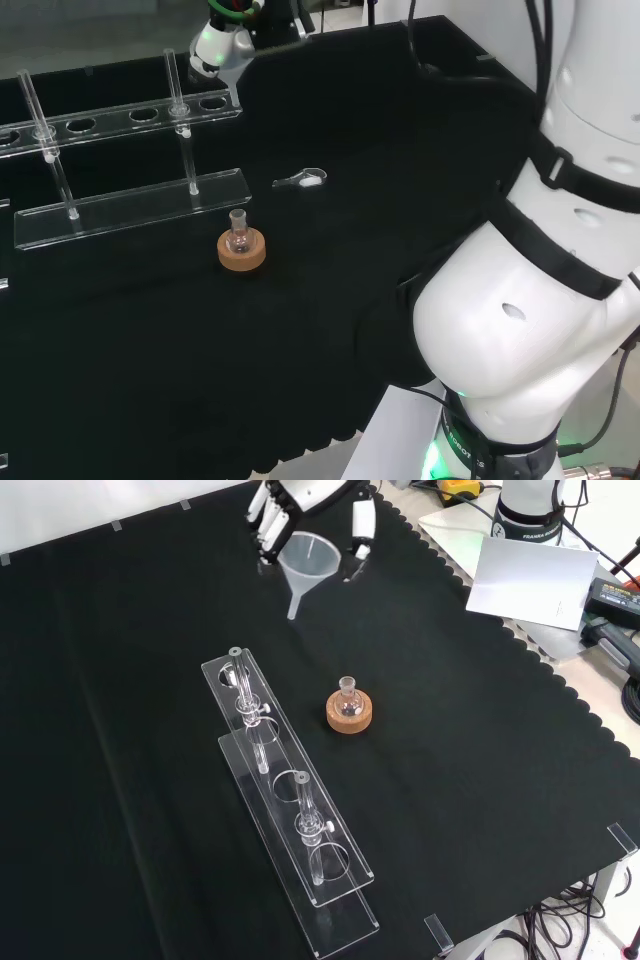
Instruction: Place the funnel on the round-bottom flask.
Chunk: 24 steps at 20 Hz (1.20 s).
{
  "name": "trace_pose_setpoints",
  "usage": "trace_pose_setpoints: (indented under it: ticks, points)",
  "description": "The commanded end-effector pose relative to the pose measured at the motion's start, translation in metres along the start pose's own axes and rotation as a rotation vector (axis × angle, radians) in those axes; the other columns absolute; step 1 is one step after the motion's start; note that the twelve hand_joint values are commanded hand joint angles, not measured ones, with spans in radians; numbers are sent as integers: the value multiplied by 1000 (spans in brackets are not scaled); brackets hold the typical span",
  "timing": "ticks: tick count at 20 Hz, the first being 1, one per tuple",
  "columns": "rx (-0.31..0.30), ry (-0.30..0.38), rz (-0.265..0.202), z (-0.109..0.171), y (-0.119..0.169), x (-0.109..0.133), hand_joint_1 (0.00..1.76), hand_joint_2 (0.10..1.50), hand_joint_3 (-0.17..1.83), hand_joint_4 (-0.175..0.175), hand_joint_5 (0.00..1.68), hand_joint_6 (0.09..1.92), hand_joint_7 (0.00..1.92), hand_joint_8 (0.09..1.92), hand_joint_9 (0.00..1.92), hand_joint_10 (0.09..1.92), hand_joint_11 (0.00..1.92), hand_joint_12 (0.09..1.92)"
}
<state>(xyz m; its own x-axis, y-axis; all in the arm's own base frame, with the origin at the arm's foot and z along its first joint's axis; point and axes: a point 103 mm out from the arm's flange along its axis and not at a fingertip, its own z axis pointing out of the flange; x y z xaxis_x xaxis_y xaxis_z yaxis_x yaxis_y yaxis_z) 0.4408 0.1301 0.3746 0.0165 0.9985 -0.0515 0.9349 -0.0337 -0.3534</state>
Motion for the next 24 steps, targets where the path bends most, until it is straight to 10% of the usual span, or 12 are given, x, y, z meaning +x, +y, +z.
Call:
trace_pose_setpoints:
  ticks: [1,24]
  points:
    - [16,26,59,15,-29,7,827,716,568,-51,561,605,639,732,877,502,510,1356]
    - [139,92,-35,92,-19,22,824,715,573,-53,551,633,637,735,881,502,514,1358]
